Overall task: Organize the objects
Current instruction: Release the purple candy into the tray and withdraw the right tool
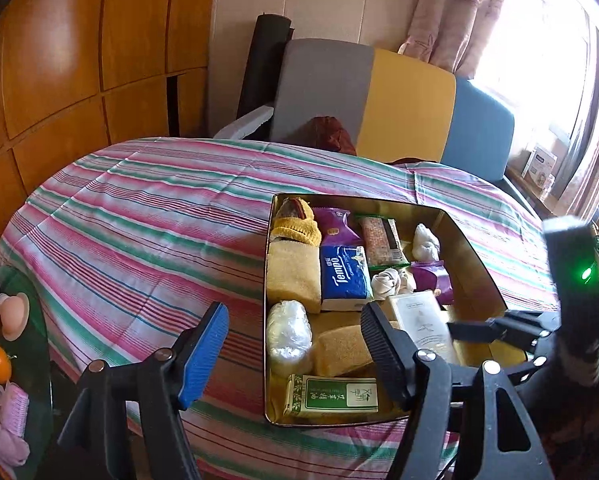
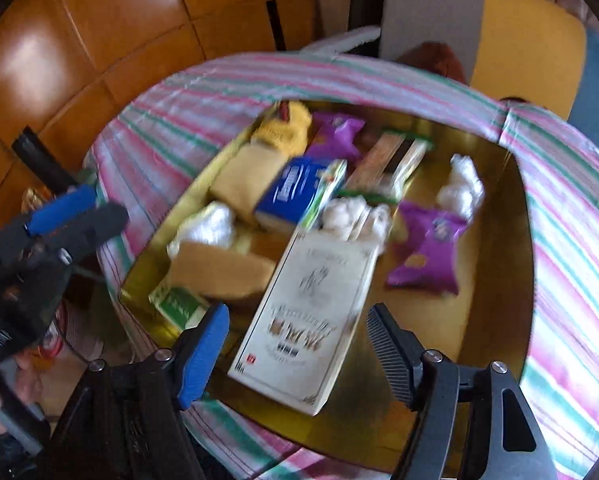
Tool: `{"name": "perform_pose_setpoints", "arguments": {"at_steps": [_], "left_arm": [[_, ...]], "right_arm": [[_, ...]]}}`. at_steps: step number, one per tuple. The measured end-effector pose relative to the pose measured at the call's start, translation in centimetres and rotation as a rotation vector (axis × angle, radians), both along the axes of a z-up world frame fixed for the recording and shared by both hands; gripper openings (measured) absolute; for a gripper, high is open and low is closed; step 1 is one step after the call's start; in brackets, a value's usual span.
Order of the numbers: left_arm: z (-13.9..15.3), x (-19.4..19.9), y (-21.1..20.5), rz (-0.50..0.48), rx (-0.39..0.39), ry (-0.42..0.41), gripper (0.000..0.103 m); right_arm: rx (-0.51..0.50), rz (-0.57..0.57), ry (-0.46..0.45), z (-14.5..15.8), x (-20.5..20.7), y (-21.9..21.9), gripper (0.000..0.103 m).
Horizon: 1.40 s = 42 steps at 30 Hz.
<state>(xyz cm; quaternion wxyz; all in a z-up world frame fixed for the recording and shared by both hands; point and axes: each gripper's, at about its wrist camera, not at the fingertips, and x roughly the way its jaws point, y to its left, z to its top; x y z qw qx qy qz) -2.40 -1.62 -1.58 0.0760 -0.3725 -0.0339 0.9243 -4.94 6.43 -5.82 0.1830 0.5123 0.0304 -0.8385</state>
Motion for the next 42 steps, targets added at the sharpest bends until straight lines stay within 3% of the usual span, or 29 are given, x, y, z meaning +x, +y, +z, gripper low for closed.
{"name": "perform_pose_setpoints", "arguments": {"at_steps": [2,5,12,16,23,27,34,42], "left_arm": [[0.0,0.0,0.0,0.007,-0.001,0.001,0.07],[0.1,0.1,0.0,0.022,-0.017,0.009,0.08],[0.8,0.7,0.3,0.023,-0.038,0.04,0.081],[1.5,1.2,1.0,0.032,-0.08,0.068,0.081],[2.7,2.3,1.7,0.04,-0.103,0.121,0.081],[2.8,2.6,2.7,0.079,-0.166,0.126,0.081],[2.4,3.3,3.3,0.049,-0.107,0.098,0.081],[2.4,4.0,4.1,0.029,-0.102,0.087,0.081]], "right_arm": [[0.002,-0.006,0.024,-0.1,0.1,-0.1,0.059],[0.001,-0.034,0.034,-0.3,-0.4,0.2,0.058],[0.011,-0.08,0.018,-0.7,-0.8,0.9,0.056],[-0.023,-0.091,0.023,-0.1,-0.1,1.4,0.067],[-0.036,-0.134,0.149,2.8,2.3,2.2,0.075],[-0.033,-0.219,0.227,4.4,4.1,3.1,0.082],[0.007,-0.33,0.347,6.1,7.2,4.1,0.086],[0.004,-0.375,0.351,5.9,8.2,5.2,0.086]]}}
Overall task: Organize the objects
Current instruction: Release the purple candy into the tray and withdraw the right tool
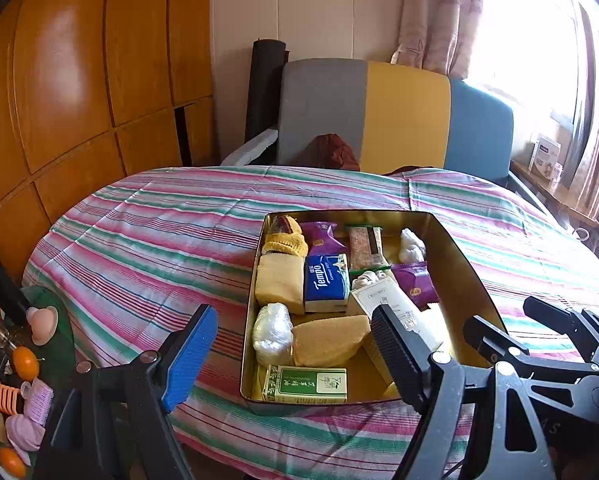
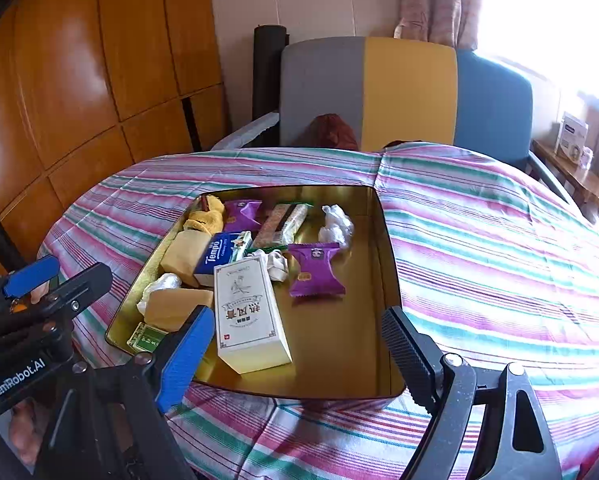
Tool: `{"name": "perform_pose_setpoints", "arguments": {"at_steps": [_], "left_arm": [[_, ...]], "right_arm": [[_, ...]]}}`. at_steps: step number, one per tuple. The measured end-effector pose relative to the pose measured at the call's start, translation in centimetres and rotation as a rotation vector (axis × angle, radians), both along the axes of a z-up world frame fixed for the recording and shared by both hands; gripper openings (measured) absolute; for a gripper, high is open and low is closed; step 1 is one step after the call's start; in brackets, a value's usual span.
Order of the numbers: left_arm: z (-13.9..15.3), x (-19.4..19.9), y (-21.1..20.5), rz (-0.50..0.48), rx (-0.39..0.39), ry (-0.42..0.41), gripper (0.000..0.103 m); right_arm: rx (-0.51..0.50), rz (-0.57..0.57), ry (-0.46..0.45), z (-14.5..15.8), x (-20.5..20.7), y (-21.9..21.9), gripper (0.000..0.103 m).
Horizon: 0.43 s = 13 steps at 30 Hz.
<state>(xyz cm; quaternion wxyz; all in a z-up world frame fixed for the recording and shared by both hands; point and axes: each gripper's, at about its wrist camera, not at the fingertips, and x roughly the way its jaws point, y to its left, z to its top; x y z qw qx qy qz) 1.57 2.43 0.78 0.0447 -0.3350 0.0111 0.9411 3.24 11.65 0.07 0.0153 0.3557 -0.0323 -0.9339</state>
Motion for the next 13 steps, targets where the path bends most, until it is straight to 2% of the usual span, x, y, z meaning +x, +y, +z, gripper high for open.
{"name": "perform_pose_setpoints", "arguments": {"at_steps": [5,8,13], "left_arm": [[0.02,0.14,0.06,-0.001,-0.008,0.014,0.08],[-0.05,0.17,-0.07,0.0,-0.004,0.028,0.076],[-0.23,-0.37,-0.38,0.002,0.006,0.007,0.076]], "right_arm": [[0.002,-0.001,-0.001,-0.25,-0.07,-0.08,0.086],[0.001,0.002,-0.009,-0.5,-0.17,-0.15,0.086],[-0.004,0.003,-0.022,-0.88,-0.44,-0.22,0.086]]}}
